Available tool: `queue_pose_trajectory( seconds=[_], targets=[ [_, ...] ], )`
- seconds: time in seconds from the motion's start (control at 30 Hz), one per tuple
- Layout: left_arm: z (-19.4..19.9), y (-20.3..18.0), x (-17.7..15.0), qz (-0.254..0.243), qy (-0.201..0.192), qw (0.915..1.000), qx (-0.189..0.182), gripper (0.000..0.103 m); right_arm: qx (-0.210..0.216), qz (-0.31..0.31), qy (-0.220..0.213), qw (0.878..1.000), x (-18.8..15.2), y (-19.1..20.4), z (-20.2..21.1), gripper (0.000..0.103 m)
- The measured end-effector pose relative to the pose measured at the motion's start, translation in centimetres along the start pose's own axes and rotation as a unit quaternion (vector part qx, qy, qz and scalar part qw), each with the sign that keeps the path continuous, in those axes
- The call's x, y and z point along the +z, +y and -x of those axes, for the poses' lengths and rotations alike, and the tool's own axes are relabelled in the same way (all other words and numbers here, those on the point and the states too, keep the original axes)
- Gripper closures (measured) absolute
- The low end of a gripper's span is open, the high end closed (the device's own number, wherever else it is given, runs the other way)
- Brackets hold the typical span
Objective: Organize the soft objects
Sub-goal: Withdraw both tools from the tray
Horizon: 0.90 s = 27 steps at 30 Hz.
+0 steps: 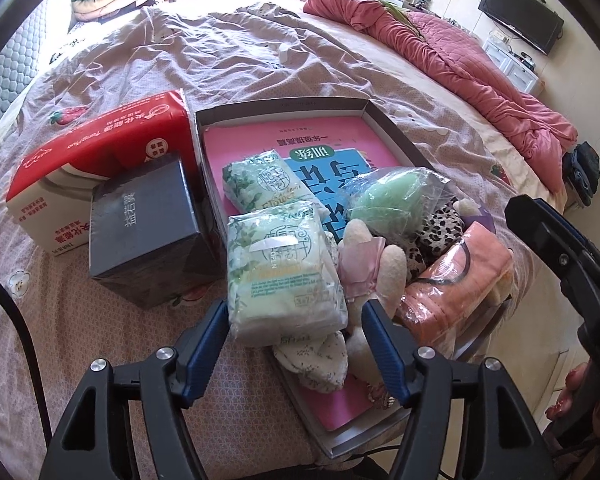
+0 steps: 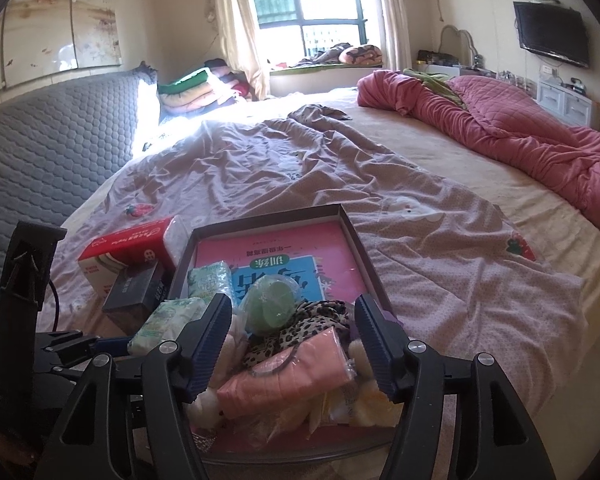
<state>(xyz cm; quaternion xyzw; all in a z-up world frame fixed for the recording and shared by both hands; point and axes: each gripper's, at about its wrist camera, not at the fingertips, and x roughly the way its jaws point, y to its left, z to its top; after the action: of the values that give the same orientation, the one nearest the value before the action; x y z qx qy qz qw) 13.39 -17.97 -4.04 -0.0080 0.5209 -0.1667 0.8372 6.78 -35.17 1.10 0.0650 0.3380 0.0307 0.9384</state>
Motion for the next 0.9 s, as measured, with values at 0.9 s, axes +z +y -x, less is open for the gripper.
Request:
queue_pose_trajectory(
  seconds=[0.9],
  targets=[
    [8.1,0.7,-2.4,0.008,-0.066,0.9968,0.044,0.019,-0.007,0.018,-0.024,1.0,0.8,2.4,5.4,0.025]
  ],
)
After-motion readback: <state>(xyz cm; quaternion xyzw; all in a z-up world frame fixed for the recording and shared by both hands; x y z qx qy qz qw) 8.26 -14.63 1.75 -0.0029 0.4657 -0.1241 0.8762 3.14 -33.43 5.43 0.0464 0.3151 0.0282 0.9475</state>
